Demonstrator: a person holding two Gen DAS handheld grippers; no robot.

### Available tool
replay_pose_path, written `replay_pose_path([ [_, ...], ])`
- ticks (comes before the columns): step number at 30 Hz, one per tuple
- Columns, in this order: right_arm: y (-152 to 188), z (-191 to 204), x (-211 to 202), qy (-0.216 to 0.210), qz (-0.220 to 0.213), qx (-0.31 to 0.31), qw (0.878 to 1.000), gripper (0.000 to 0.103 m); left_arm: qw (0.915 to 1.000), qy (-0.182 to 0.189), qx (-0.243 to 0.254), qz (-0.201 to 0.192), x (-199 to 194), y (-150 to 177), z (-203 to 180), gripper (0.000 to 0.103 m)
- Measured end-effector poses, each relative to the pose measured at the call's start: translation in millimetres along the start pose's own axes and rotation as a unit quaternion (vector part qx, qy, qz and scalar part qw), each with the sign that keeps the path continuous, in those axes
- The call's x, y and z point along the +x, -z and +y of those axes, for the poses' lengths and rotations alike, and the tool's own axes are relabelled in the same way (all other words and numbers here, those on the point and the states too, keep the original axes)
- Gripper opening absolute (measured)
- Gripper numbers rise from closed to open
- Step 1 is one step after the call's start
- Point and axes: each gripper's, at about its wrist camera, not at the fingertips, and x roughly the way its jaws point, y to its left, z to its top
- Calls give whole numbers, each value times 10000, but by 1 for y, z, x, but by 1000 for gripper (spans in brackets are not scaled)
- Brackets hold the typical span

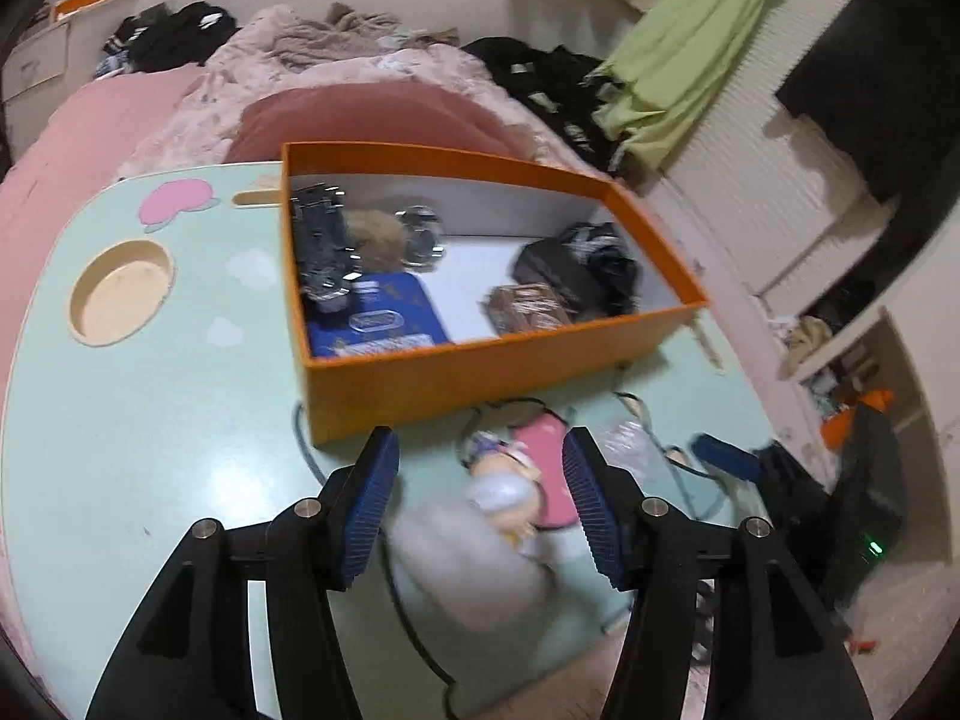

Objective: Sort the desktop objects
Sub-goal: 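Lift the figurine out and place it beside the white pompom, left gripper, then reach into the box and grasp the metal cup with the right gripper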

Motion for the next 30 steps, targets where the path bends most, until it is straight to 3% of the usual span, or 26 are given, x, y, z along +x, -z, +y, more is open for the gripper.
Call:
replay_pose_path([
  [4,0,0,0,1,-2,1,10000,103,9998,-20,77,-156,-20,14,-3,58],
  [7,1,0,0,1,-2,1,10000,103,9987,-317,362,-158,-33,35,-5,58],
  [10,1,-1,0,2,-3,-1,10000,103,9929,-779,895,41,-33,63,-11,59],
  [12,2,-1,-1,5,-1,-1,10000,103,9912,-809,1005,304,-23,75,-11,60],
  [13,2,-1,0,7,7,-1,10000,103,9903,-838,1062,319,-18,79,-13,63],
  [15,-1,-1,-2,20,-2,3,10000,103,9873,-1002,1202,267,-11,82,-20,85],
  [16,-1,-1,-3,25,-1,10,10000,103,9845,-1185,1261,282,-4,80,-24,88],
  [18,-2,-1,-4,37,-2,15,10000,103,9807,-1450,1271,314,6,78,-28,103],
  [25,-7,-1,-6,17,17,-18,10000,103,9823,-1496,1124,97,2,81,-24,103],
  [30,-34,18,-32,-651,-470,-417,9959,95,9824,-1491,1121,65,2,79,-20,103],
])
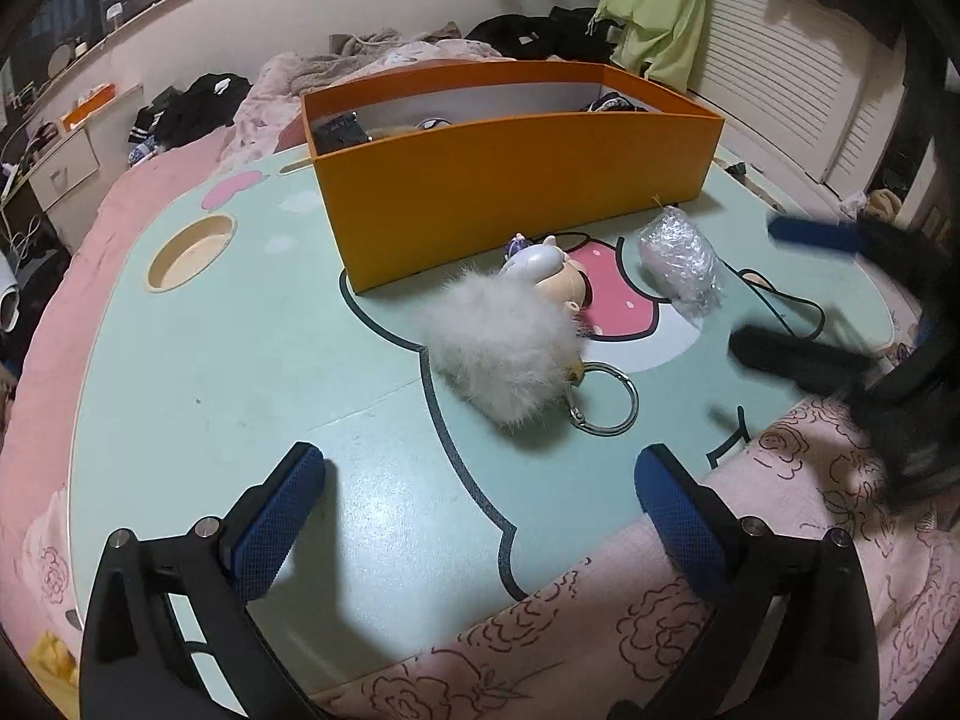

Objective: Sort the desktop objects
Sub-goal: 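Reach into the box and grasp the metal cup with the right gripper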

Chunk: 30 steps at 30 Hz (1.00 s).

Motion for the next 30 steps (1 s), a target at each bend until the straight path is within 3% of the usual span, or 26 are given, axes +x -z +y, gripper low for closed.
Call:
replay_pose_path([
  [4,-68,-9,5,-387,-62,186,9991,74,10000,-1,-7,-17,1,0,0,103],
  [7,-120,-31,41,-207,388,528,9976,58,10000,1,-6,-43,0,1,0,103],
  [10,-150,-47,85,-223,904,796,9925,46,10000,8,-5,-85,1,2,-1,103],
  [15,-160,-52,150,-103,1658,704,9836,45,9999,22,-4,-137,1,2,-1,103],
  [21,-163,-54,176,-165,1873,692,9797,42,9998,32,-1,-171,1,3,-2,103],
  [25,-158,-49,199,-72,2225,552,9734,28,9998,31,-2,-175,2,2,-2,103],
  [30,-152,-54,190,-217,1990,686,9774,27,9998,31,-3,-178,1,3,-2,103],
])
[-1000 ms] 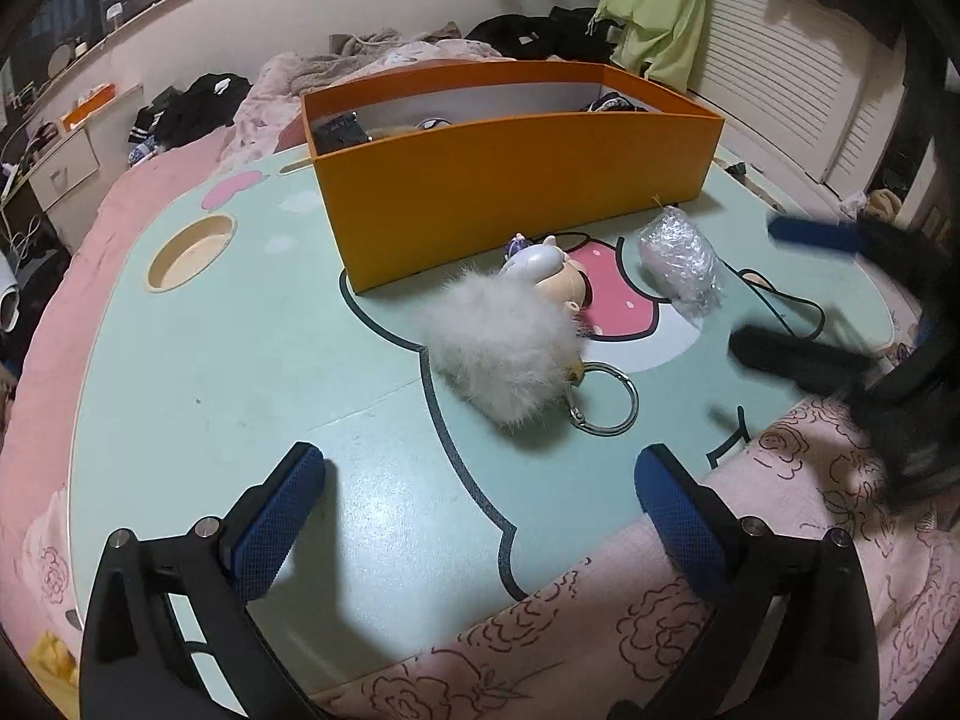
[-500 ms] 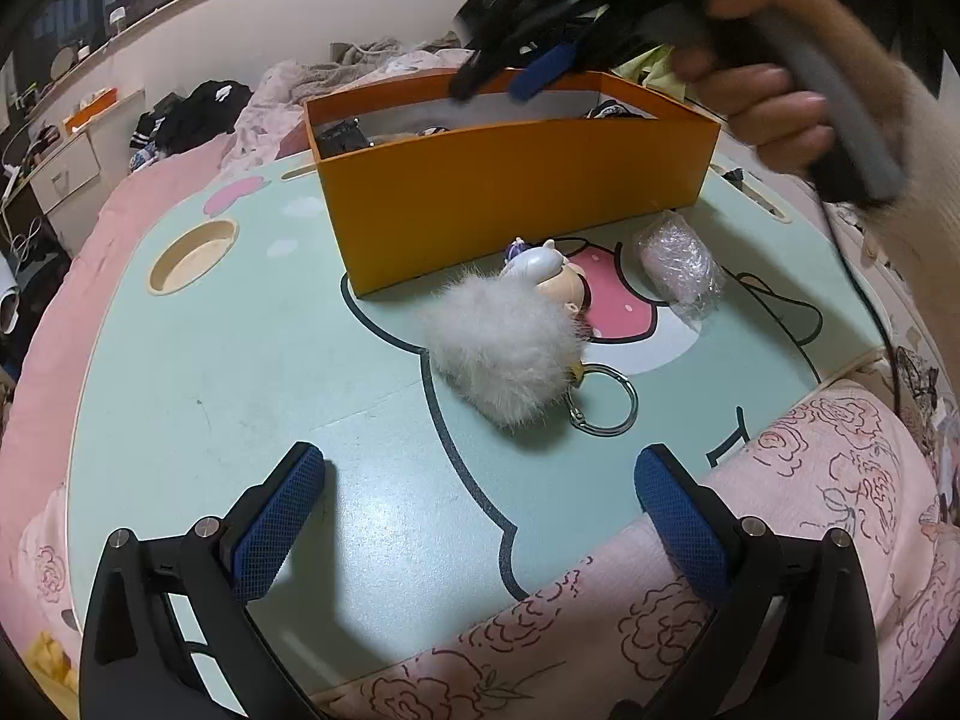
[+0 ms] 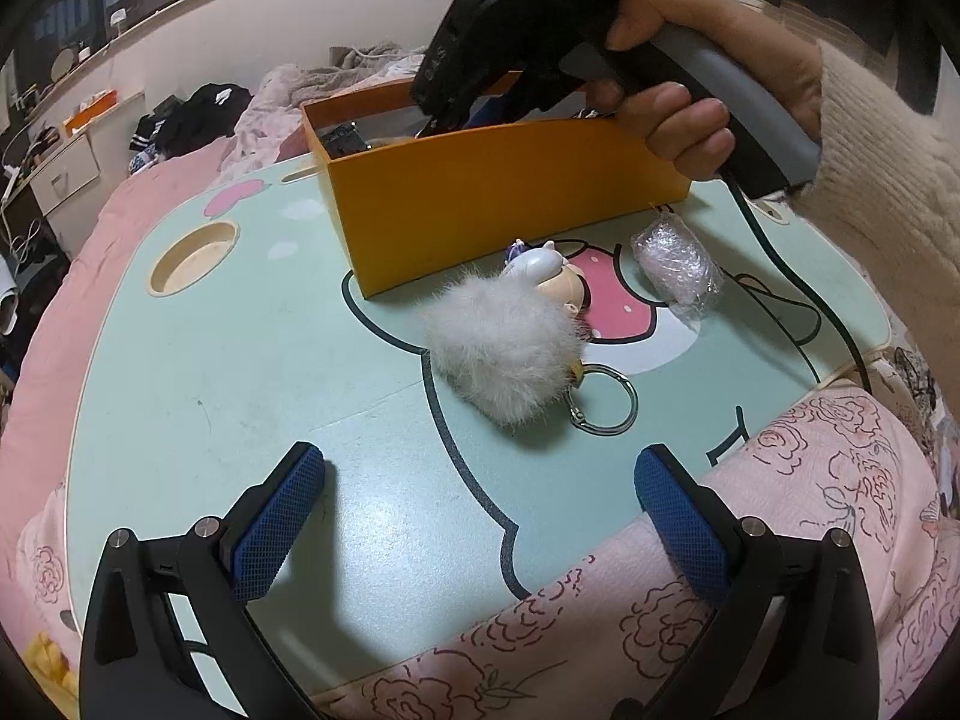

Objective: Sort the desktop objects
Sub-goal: 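Reach into the box and grasp the metal cup with the right gripper, then carry the metal cup out and set it on the table, right gripper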

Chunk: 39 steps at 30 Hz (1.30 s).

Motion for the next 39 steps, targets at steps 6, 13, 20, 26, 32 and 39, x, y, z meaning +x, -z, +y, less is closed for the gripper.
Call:
replay_pose_path([
  [6,29,-13,-70,-235,-982,277,9945,27,10000,-2,-2,-3,0,0,0,103],
  [13,134,-8,-132,-321,-1566,315,9866,27,10000,-5,-4,-3,0,0,-1,103],
  [20,206,-18,-100,217,-1564,638,9854,27,10000,-7,-5,-3,0,0,-1,103],
  [26,214,-18,-79,118,-1712,629,9832,31,10000,-5,-4,-4,0,0,-1,103],
  [32,231,-20,-101,98,-2283,774,9705,82,10000,-7,-5,-5,0,0,-1,103],
  [39,250,1,-79,1174,-1837,185,9758,99,10000,-22,0,0,0,0,-2,103],
])
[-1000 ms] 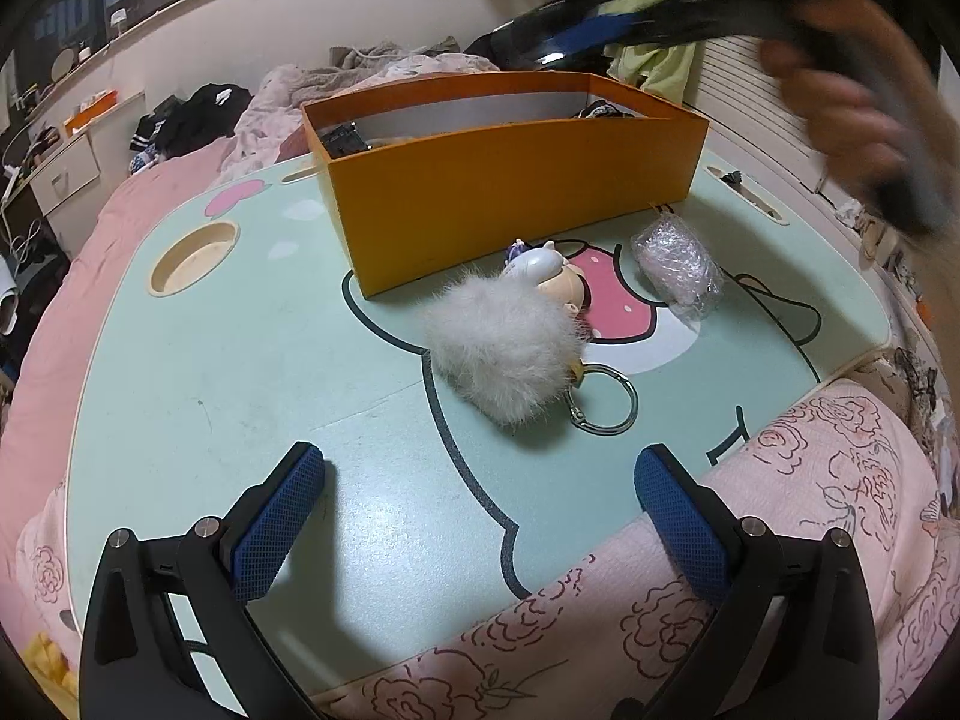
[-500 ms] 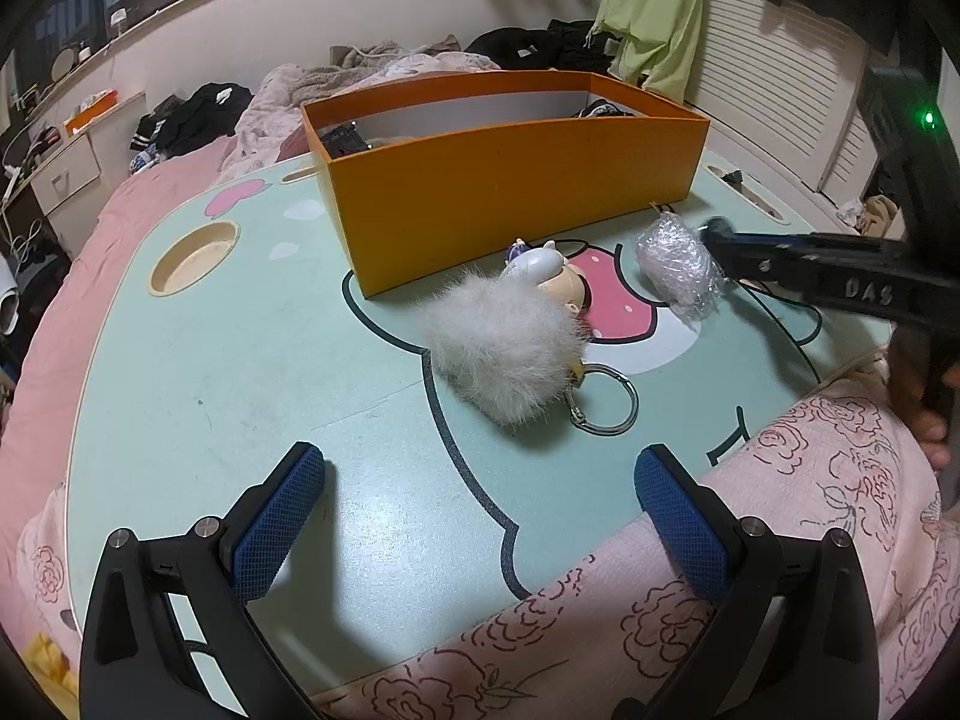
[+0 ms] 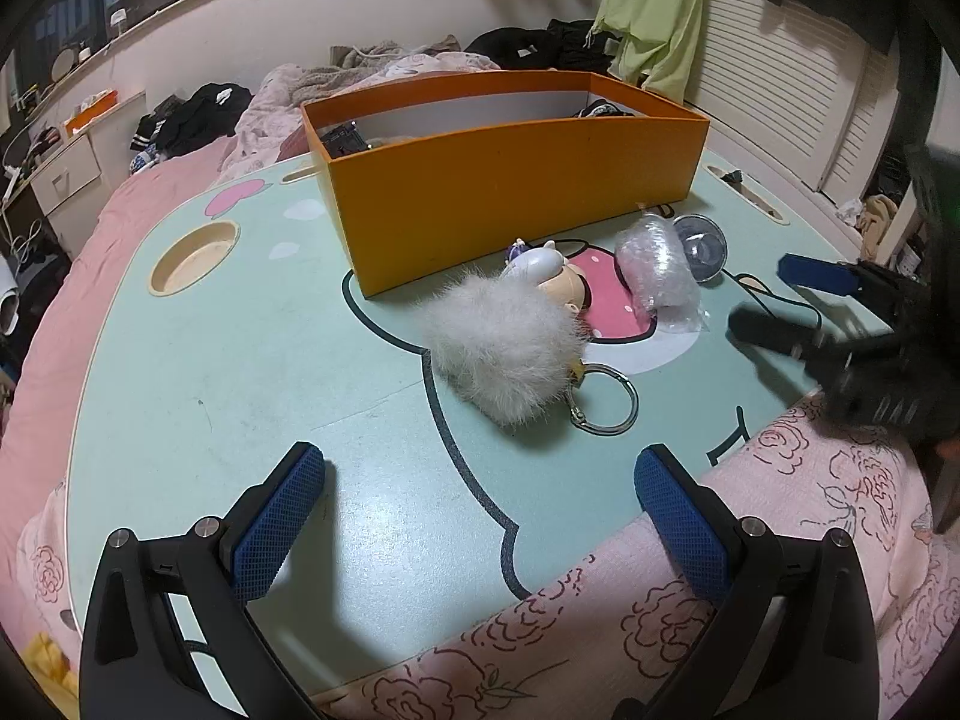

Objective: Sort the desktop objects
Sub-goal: 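Carry the metal cup out and set it on the table, right gripper, then reach into the box and grasp the dark glittery pouch with the left gripper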

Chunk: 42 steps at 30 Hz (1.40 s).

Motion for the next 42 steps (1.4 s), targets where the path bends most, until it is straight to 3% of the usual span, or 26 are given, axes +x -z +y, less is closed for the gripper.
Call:
replay_pose_path([
  [4,3,-4,6,-78,60,55,9999,103,10000,3,-9,6,0,0,-1,103],
  [19,5,-4,5,-44,37,115,9999,103,9999,-73,-93,6,0,1,-3,103],
  [25,4,-3,5,-43,36,119,9999,103,9987,210,-450,-103,-8,0,9,102],
  [28,4,-3,5,-41,37,118,9999,103,9967,166,-703,-372,-26,-14,13,89],
  [31,5,-3,5,-41,35,118,9999,103,9917,355,-844,-900,-53,-48,8,87],
  [33,4,-3,5,-42,36,123,9999,103,9914,408,-805,-947,-58,-74,2,81],
  [36,3,2,2,-50,21,119,9999,103,9926,733,-745,-617,-42,-124,-9,69],
  [38,3,3,2,-50,20,121,9999,103,9906,1015,-917,-91,-11,-158,-9,60],
  [42,4,4,2,-54,13,123,9999,103,9826,971,-1332,853,57,-195,-7,52],
])
